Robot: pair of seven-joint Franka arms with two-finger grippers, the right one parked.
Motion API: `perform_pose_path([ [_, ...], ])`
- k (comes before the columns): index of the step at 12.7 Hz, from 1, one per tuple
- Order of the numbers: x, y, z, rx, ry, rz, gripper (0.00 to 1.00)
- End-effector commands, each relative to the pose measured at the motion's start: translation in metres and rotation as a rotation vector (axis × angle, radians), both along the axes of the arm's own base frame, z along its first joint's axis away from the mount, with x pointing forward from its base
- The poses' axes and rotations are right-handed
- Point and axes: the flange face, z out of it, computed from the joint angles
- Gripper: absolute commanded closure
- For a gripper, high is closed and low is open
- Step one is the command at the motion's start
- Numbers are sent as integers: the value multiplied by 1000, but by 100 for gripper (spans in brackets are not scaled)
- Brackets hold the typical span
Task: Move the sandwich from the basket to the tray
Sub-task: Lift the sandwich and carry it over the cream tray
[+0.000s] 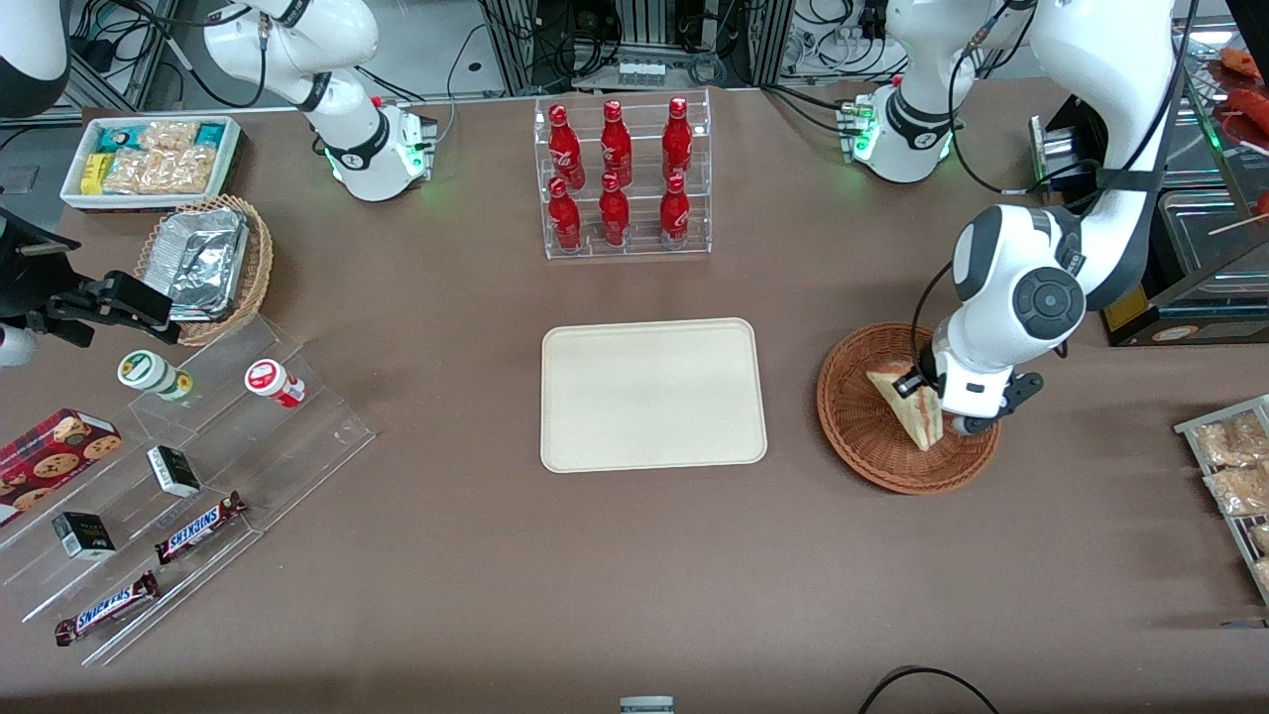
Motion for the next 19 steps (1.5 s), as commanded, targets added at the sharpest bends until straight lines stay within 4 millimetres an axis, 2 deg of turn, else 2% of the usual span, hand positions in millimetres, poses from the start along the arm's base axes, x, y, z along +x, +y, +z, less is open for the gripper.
perform_pose_path([
  [1,-6,-49,21,4,3,-124,95],
  [5,-18,-134,28,2,-31,-304,95],
  [8,-22,-196,24,-7,-55,-312,95],
  [9,-28,-227,20,32,-89,-328,95],
  [11,-24,-262,6,50,-117,-305,94],
  [13,-31,-302,-3,28,-106,-295,95],
  [16,-35,-346,-12,-16,-105,-283,95],
  [19,-38,-376,-29,-27,-77,-270,95],
])
